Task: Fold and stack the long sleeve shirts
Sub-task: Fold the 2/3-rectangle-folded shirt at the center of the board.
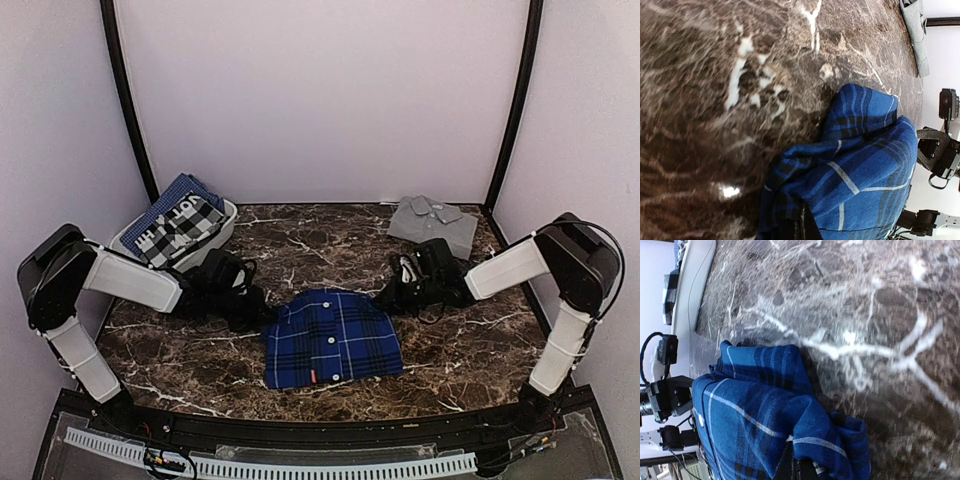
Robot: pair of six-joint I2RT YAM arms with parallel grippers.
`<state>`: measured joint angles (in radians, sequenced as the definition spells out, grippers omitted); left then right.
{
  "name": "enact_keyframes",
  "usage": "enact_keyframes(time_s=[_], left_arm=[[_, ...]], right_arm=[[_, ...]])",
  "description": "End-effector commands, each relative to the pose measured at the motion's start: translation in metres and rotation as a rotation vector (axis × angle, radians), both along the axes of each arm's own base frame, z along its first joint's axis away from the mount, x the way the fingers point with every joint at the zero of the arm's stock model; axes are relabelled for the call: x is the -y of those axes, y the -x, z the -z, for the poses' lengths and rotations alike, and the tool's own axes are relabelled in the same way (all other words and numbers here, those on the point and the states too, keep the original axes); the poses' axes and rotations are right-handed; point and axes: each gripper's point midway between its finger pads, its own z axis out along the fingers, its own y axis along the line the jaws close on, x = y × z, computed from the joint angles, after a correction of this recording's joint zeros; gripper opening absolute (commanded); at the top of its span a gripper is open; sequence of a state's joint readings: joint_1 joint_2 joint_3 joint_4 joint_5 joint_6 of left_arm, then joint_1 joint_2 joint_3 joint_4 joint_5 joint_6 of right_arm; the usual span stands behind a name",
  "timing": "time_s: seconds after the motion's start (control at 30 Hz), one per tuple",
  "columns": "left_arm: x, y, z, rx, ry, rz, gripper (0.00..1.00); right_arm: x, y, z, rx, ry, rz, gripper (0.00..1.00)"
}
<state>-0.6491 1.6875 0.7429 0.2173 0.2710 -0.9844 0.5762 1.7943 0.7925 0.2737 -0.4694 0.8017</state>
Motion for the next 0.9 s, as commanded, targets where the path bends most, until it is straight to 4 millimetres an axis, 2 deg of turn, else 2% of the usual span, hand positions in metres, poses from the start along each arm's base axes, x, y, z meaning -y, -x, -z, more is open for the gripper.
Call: enact_keyframes(time_s=[0.0, 0.17, 0.27, 0.3, 0.33, 0.37, 0.4, 0.5, 0.6, 0.67, 0.77, 0.8, 0.87], left_arm=[[-0.005, 0.007, -0.026, 0.04, 0.086, -0.046, 0.0], [-0.002, 0.013, -0.027, 0.01, 0.108, -0.027, 0.08], [-0.003, 0.007, -0.037, 0.037, 0.099, -0.034, 0.19], [-0.003, 0.003, -0.043, 0.06, 0.096, -0.031, 0.23], [-0.007, 0.0, -0.047, 0.069, 0.081, -0.039, 0.32], [-0.006, -0.005, -0.056, 0.098, 0.075, -0.032, 0.37], [-0.011, -0.007, -0.059, 0.106, 0.053, -0.044, 0.46], [-0.017, -0.013, -0.077, 0.176, 0.02, -0.042, 0.61], [-0.02, -0.01, -0.092, 0.223, 0.002, -0.009, 0.62], [-0.018, -0.006, -0.096, 0.23, -0.011, 0.016, 0.59], [-0.008, 0.003, -0.103, 0.246, -0.004, 0.071, 0.42], [-0.002, 0.008, -0.103, 0.243, 0.002, 0.096, 0.39], [0.01, 0.019, -0.099, 0.219, 0.021, 0.15, 0.3]], right_arm=[[0.002, 0.021, -0.022, 0.065, -0.055, -0.008, 0.0], [0.02, 0.027, -0.026, 0.102, 0.009, 0.029, 0.0], [0.027, 0.023, -0.03, 0.119, 0.043, 0.049, 0.02], [0.029, 0.022, -0.032, 0.127, 0.051, 0.057, 0.05], [0.031, 0.021, -0.034, 0.135, 0.066, 0.065, 0.09], [0.033, 0.018, -0.038, 0.148, 0.076, 0.073, 0.16], [0.035, 0.016, -0.042, 0.161, 0.089, 0.079, 0.23], [0.039, 0.013, -0.056, 0.2, 0.113, 0.089, 0.41], [0.032, 0.014, -0.073, 0.248, 0.11, 0.06, 0.44], [0.021, 0.019, -0.079, 0.267, 0.118, 0.019, 0.4], [0.0, 0.029, -0.079, 0.277, 0.142, -0.06, 0.28], [-0.007, 0.032, -0.078, 0.28, 0.148, -0.084, 0.24], [-0.019, 0.04, -0.072, 0.271, 0.166, -0.133, 0.21]])
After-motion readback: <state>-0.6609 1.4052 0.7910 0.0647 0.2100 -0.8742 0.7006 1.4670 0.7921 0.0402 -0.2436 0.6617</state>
